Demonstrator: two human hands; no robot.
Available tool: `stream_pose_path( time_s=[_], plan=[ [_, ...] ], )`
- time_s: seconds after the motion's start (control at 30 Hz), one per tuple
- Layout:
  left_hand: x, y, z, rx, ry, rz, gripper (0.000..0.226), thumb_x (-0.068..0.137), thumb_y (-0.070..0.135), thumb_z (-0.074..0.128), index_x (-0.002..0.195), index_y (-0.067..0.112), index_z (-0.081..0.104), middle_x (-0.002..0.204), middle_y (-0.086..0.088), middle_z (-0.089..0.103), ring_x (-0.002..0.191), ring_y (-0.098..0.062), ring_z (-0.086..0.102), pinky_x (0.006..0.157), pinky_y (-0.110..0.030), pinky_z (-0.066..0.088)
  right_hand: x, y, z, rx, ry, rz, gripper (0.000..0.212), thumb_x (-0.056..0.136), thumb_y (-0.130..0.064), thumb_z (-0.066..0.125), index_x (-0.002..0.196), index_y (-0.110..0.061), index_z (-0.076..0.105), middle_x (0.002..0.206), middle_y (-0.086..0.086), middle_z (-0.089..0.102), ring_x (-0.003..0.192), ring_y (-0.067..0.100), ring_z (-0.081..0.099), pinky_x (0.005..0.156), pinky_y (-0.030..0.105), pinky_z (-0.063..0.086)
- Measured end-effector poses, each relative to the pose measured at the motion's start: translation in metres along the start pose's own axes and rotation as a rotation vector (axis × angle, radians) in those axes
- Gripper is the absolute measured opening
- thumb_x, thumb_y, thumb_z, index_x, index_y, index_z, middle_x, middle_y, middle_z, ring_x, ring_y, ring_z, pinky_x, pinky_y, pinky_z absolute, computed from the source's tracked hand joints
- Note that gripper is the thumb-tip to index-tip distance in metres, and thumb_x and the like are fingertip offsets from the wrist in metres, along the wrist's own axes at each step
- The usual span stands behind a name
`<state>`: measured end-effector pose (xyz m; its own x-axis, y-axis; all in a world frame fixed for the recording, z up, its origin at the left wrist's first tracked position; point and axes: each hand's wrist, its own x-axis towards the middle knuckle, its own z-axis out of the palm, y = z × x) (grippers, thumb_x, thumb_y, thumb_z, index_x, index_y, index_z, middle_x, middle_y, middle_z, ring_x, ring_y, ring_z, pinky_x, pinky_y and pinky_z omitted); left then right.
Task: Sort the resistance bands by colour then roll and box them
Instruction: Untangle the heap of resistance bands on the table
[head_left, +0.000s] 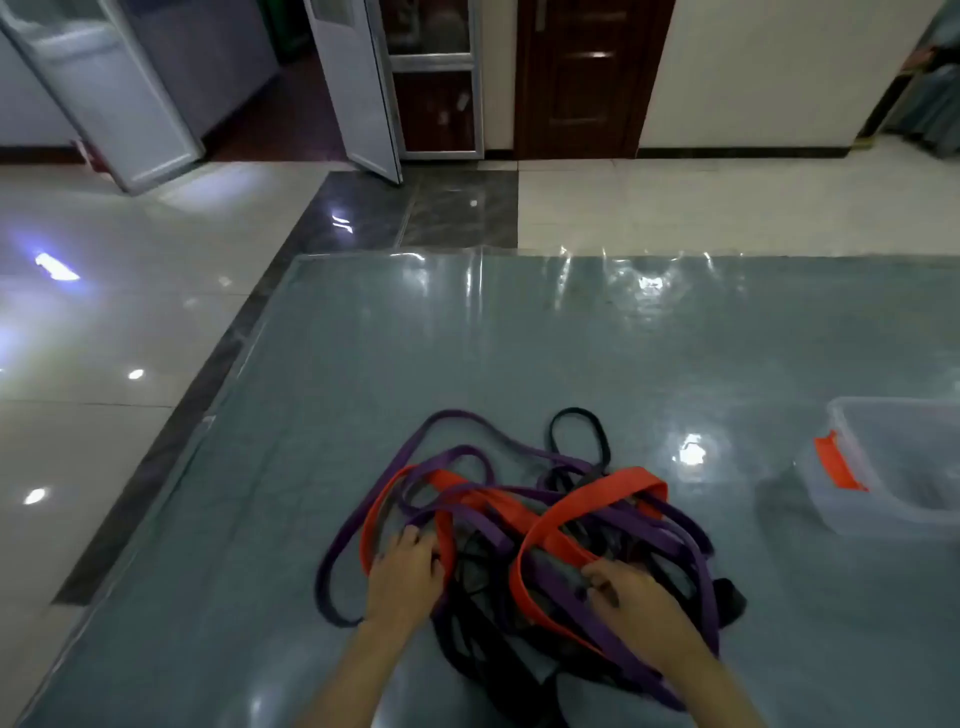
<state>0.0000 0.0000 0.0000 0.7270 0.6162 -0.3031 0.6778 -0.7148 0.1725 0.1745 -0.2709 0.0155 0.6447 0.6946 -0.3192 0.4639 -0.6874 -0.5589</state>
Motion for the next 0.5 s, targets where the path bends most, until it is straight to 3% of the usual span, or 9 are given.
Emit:
stream_pose_path(
  time_s=[0.1,0.27,0.43,0.5],
  plan=[
    [0.015,-0.003,-0.006,-0.007,0.011,-0.085,0.033,0.097,0.031,0.057,0.129,0.027,0.063,0.138,0.003,0.055,0.133,-0.022,0.049,0.108,-0.039,0.045,0.018,-0.001,-0.008,0.03,-0.003,-0.018,0.022,0.099,-0.032,0.064,0.121,-0.033,0.067,0.114,-0.013,0.069,0.104,0.013,0.069,0.089,0.038,0.057],
    [0.037,-0.013,-0.011,-0.02,0.09,-0.201,0.052,0.093,0.026,0.065,0.144,0.019,0.056,0.151,-0.007,0.049,0.139,-0.032,0.047,0.108,-0.048,0.044,0.052,0.0,-0.016,0.03,0.037,-0.074,0.02,0.099,-0.023,0.065,0.117,-0.03,0.071,0.11,-0.014,0.067,0.107,0.012,0.067,0.09,0.033,0.055],
    [0.056,-0.028,-0.004,-0.163,0.068,-0.392,0.063,0.107,0.038,0.051,0.164,0.019,0.031,0.167,-0.016,0.032,0.151,-0.037,0.036,0.119,-0.054,0.035,0.078,0.011,-0.013,0.053,0.045,-0.087,0.025,0.099,-0.021,0.067,0.123,-0.027,0.07,0.121,-0.016,0.064,0.115,0.011,0.062,0.092,0.029,0.053],
    [0.058,-0.037,0.002,-0.188,0.054,-0.439,0.056,0.111,0.044,0.044,0.164,0.029,0.034,0.169,-0.017,0.028,0.153,-0.039,0.031,0.122,-0.058,0.029,0.083,0.015,-0.009,0.073,0.02,-0.083,0.026,0.099,-0.02,0.067,0.123,-0.026,0.07,0.122,-0.013,0.065,0.115,0.013,0.063,0.094,0.032,0.054]
  ],
)
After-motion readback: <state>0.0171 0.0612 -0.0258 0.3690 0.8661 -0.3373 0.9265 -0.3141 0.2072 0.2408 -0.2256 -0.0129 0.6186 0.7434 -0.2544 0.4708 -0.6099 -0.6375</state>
